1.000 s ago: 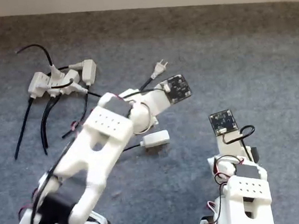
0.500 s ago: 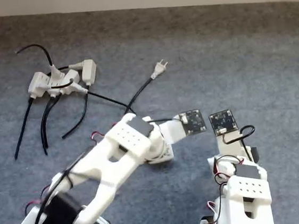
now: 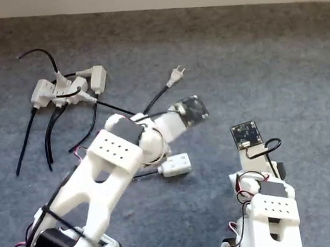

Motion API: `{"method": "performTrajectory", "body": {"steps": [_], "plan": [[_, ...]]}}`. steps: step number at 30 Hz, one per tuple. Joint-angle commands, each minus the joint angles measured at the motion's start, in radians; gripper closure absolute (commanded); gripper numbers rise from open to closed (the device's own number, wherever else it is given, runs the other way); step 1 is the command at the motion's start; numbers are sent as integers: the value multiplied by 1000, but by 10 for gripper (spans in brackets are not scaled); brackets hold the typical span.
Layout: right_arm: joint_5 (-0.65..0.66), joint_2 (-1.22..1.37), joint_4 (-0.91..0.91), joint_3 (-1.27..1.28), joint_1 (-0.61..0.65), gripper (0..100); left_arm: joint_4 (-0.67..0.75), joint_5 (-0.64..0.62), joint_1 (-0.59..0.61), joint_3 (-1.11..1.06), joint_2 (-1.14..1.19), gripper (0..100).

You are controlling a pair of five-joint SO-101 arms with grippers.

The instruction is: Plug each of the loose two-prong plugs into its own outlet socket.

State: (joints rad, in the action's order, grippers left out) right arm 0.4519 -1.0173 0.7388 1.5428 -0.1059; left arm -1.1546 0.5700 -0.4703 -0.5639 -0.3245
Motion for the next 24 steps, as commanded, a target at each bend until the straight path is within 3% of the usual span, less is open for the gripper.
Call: {"method": "performTrajectory", "body": {"steps": [1, 5, 8, 12, 17, 24], "plan": [[11, -1, -12, 2, 16, 626, -86, 15, -90, 16, 38, 853], [11, -1, -12, 2, 16, 626, -46, 18, -226, -30, 35, 853], [11, -1, -12, 2, 16, 626, -35, 52, -260, -30, 51, 849], [11, -1, -12, 2, 16, 626, -29, 198, -243, -30, 107, 839], [12, -1, -12, 2, 16, 626, -2, 310, -154, 27, 214, 739], [12, -1, -12, 2, 16, 626, -5, 321, -113, 156, 340, 712]]}}
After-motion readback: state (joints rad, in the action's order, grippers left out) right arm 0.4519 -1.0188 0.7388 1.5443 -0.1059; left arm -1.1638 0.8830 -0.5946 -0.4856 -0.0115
